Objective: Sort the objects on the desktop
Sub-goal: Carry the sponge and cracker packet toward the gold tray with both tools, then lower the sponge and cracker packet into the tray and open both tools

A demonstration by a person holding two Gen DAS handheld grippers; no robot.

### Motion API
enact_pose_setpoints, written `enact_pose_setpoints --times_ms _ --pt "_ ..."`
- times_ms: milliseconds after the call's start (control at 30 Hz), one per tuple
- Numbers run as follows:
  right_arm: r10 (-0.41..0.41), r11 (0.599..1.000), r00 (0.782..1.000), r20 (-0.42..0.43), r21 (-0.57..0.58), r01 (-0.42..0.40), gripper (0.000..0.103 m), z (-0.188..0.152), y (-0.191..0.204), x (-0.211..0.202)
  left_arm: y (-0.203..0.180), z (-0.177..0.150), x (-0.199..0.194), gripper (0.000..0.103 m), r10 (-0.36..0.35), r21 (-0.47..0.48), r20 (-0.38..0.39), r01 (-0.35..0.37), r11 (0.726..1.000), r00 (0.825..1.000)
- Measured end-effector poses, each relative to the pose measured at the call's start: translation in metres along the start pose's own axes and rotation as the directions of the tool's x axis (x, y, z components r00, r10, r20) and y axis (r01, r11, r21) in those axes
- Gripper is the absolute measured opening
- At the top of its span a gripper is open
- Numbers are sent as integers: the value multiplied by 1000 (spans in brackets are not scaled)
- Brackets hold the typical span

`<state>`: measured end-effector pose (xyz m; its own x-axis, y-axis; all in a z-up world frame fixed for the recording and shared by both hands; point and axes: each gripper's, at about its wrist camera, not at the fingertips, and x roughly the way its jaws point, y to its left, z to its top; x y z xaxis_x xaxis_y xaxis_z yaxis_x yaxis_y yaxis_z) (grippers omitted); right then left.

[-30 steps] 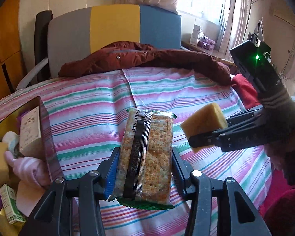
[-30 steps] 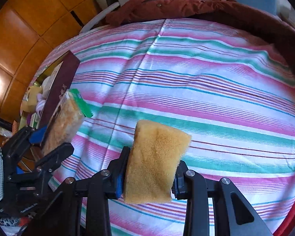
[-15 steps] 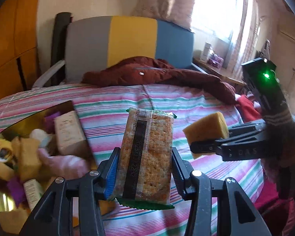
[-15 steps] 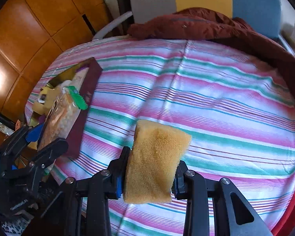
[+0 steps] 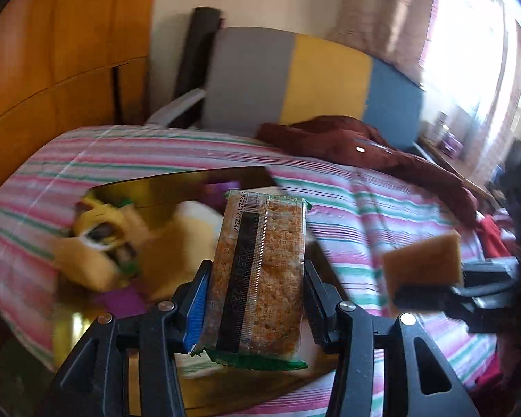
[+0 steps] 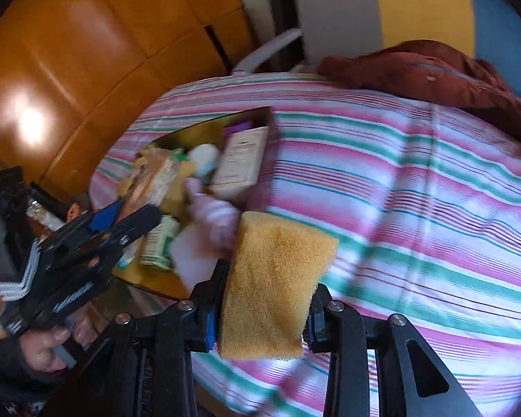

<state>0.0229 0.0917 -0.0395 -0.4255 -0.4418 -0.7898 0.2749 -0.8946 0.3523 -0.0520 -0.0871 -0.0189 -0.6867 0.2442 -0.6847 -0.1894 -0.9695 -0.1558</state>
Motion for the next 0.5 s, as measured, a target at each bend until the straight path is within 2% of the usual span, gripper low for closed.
enact_pose_setpoints --times_ms 300,400,500 --pt "107 992 993 -53 -64 -111 36 15 58 48 52 9 0 49 123 -78 14 -122 990 992" --pt "112 989 991 -67 -91 -118 36 21 75 63 61 12 0 50 169 -91 19 -166 982 986" --pt "107 990 991 -75 -87 -114 39 28 84 81 69 13 1 50 176 -118 8 -174 978 984"
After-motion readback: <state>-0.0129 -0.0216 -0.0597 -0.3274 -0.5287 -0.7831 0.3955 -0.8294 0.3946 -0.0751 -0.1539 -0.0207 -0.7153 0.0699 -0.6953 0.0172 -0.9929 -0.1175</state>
